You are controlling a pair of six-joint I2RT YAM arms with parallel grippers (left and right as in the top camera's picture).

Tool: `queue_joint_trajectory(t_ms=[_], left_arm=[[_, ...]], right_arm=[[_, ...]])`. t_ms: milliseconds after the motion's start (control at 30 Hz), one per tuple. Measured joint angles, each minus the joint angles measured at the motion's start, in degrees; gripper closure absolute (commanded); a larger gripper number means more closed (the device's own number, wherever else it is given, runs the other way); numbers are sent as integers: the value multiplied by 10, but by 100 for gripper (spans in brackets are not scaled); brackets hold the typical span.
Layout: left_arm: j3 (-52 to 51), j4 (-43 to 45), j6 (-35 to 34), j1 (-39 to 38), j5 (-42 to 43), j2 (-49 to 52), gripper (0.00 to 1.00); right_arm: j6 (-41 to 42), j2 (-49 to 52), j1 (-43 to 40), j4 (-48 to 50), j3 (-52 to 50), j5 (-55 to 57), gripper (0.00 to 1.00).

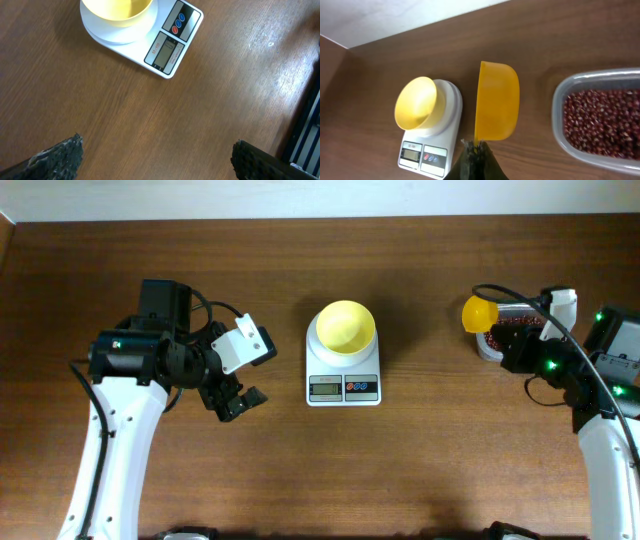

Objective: Scoop item into bowl and weigh 50g on scale
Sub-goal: 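Move the right gripper with the scoop over the bean tub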

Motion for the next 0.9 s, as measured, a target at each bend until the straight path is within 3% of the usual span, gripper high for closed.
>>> queue_joint_trajectory(t_ms=[300,900], left_arm=[[0,0,0,0,2,0,1],[0,0,0,0,2,0,1]], right_arm=[[4,0,0,-87,1,17,96],[0,0,0,14,1,131,96]])
